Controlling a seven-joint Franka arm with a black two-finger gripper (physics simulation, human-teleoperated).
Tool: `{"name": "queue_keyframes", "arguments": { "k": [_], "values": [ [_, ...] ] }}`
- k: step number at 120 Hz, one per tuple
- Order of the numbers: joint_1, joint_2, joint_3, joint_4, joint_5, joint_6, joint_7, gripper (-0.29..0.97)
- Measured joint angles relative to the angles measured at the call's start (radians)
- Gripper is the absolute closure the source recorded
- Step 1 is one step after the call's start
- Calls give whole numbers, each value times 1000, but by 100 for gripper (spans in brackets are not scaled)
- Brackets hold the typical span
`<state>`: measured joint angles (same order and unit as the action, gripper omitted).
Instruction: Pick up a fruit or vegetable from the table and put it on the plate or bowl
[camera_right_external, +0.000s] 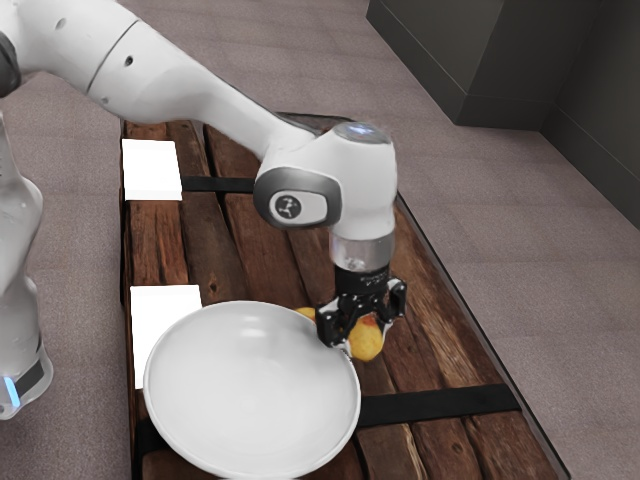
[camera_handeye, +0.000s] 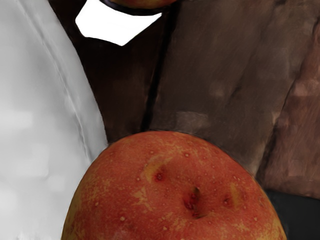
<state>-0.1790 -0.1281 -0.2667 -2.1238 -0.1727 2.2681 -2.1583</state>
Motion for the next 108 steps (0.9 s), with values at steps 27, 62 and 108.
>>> {"name": "queue_keyframes", "arguments": {
  "k": [27,62,108],
  "values": [
    [-32,-166,-166,-108,18,-1,-138,40],
    [64,-265,-241,-138,3,-21,-256,8],
    [341,90,184,643,25,-608,-231,1]
  ]
}}
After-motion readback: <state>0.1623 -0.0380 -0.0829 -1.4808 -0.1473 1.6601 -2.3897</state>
